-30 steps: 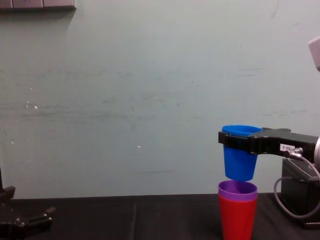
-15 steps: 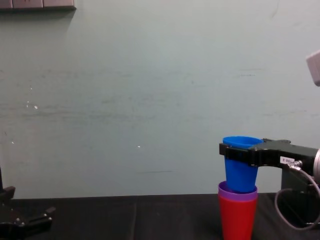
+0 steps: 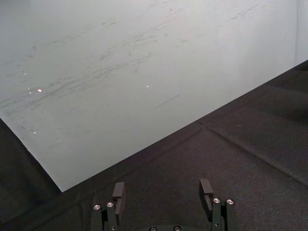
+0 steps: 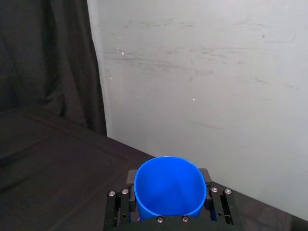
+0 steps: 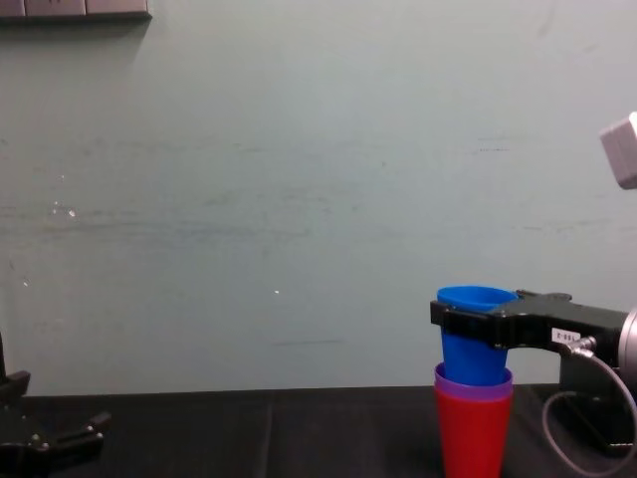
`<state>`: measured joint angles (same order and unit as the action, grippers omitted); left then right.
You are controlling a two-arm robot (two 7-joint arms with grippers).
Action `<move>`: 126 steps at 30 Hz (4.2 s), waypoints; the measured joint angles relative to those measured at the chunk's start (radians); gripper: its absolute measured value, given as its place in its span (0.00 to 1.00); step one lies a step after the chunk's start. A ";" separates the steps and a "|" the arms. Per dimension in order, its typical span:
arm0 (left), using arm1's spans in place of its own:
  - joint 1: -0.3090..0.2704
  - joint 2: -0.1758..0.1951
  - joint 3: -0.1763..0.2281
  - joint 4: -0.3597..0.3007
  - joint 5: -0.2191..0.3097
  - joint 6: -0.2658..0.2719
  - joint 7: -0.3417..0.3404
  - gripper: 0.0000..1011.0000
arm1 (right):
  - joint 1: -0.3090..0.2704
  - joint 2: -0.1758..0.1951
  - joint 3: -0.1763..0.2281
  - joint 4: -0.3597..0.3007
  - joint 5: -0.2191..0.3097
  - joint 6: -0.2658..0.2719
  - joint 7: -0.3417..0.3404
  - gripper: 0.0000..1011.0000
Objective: Stack the three plastic cups sequentially using one hand.
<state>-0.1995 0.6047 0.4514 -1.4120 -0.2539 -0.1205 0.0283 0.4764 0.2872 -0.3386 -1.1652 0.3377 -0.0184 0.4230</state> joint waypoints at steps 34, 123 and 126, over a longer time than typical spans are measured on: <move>0.000 0.000 0.000 0.000 0.000 0.000 0.000 0.99 | -0.011 -0.020 -0.004 0.067 -0.042 -0.044 0.003 0.75; 0.000 0.000 0.000 0.000 0.000 0.000 0.000 0.99 | -0.522 0.042 0.132 -0.348 -0.164 -0.152 -0.128 0.99; 0.000 0.000 0.000 0.000 0.000 0.000 0.000 0.99 | -0.522 0.042 0.132 -0.348 -0.164 -0.152 -0.128 0.99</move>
<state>-0.1995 0.6047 0.4514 -1.4120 -0.2539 -0.1205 0.0283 -0.0458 0.3290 -0.2067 -1.5133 0.1741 -0.1707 0.2952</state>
